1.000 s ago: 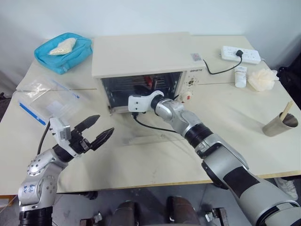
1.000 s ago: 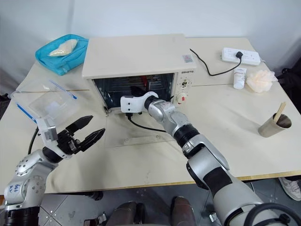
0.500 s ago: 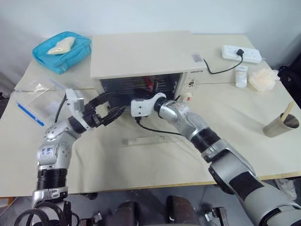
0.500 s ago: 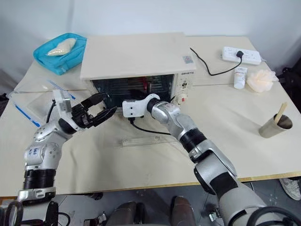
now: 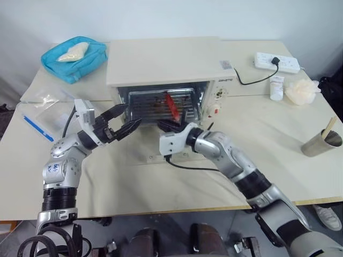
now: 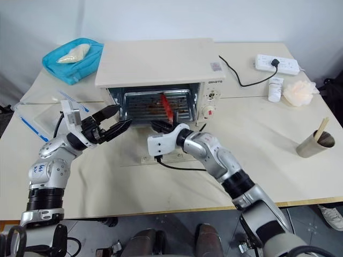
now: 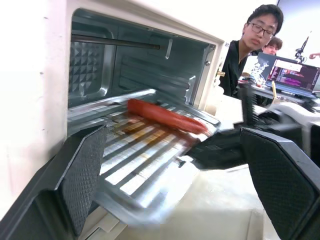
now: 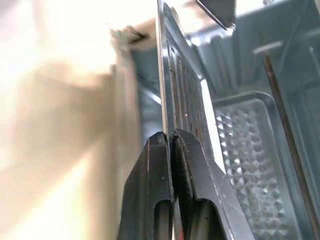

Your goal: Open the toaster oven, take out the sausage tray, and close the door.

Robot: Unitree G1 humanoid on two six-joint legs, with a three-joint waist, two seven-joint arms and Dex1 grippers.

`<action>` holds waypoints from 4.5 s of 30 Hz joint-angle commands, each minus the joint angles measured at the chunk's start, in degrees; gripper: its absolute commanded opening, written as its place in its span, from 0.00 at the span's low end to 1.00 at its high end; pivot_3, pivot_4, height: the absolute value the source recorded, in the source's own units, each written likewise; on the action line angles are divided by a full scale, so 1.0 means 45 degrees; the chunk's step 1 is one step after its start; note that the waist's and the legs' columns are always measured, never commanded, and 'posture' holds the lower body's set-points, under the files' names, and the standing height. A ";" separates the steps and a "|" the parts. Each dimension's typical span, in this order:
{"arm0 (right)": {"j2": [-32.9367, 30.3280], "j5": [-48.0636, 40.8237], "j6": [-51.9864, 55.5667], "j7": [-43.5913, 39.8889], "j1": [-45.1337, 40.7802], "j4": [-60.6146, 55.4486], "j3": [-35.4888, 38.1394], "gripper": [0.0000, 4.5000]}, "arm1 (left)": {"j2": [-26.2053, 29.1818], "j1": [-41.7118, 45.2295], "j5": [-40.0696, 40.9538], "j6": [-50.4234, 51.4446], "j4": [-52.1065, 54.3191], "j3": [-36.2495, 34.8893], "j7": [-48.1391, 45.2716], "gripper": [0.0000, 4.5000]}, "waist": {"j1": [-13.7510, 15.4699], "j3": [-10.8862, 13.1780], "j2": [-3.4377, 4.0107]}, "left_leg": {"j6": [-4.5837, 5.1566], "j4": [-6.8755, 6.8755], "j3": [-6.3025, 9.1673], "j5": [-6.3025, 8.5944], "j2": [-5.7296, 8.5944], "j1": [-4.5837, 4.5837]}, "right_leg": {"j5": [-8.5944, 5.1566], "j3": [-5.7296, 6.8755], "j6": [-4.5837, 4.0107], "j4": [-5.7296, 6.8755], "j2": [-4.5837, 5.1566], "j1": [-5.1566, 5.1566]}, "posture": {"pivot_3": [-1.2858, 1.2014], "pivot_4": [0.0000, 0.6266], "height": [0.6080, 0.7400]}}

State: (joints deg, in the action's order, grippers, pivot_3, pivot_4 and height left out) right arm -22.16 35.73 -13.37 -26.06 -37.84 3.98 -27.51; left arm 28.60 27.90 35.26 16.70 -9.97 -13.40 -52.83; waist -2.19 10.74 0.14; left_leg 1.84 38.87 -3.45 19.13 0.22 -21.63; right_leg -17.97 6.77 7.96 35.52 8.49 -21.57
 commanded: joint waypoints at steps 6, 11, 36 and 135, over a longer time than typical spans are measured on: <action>-0.1731 -0.1204 -0.0516 -0.1201 0.2013 -0.3143 0.1176 0.01 | 0.0564 0.0120 0.0800 0.2234 0.0263 -0.0650 0.0768 1.00 | 0.0288 0.0007 -0.0015 | 0.0004 0.0035 -0.0007 -0.0001 0.0002 0.0001 | 0.0000 -0.0014 0.0000 -0.0016 0.0002 0.0027 | 0.52 0.24 1.00; -0.2008 -0.1480 -0.1053 -0.1145 0.2587 -0.4268 0.1485 0.01 | 0.1577 -0.0356 0.2184 0.6439 0.1456 -0.1051 0.2053 1.00 | 0.0272 0.0016 -0.0028 | 0.0005 0.0035 -0.0020 0.0000 -0.0002 -0.0003 | 0.0000 -0.0021 0.0000 -0.0023 0.0001 0.0020 | 0.52 0.24 1.00; -0.2486 -0.2234 -0.2815 -0.2473 0.1985 -0.3487 0.1462 0.00 | -0.0646 -0.0440 0.6640 1.3179 0.2469 -0.2529 0.6641 0.31 | 0.0160 0.0021 -0.0038 | 0.0003 0.0030 -0.0007 -0.0001 0.0000 0.0000 | -0.0001 -0.0045 0.0000 -0.0025 -0.0002 0.0021 | 0.52 0.24 1.00; -0.2986 -1.5839 0.7851 -0.9187 0.2750 -0.0269 0.8228 0.01 | -0.5680 -1.6432 1.7274 0.3165 1.1256 -0.1079 1.0589 0.00 | 0.0508 0.0068 0.0052 | 0.0138 0.0079 -0.0019 0.0176 -0.0006 -0.0018 | -0.0031 -0.0188 -0.0058 -0.0556 -0.0007 0.0246 | 0.52 0.24 1.00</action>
State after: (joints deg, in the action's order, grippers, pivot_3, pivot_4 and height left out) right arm -34.23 -34.66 21.82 -67.36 -26.31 5.89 7.51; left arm 1.09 -46.04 112.32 28.63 40.74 -18.22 -4.66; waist 0.10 11.05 0.38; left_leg 2.45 39.23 -3.51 19.91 0.19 -21.71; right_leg -18.11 5.91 7.69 33.03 8.47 -20.46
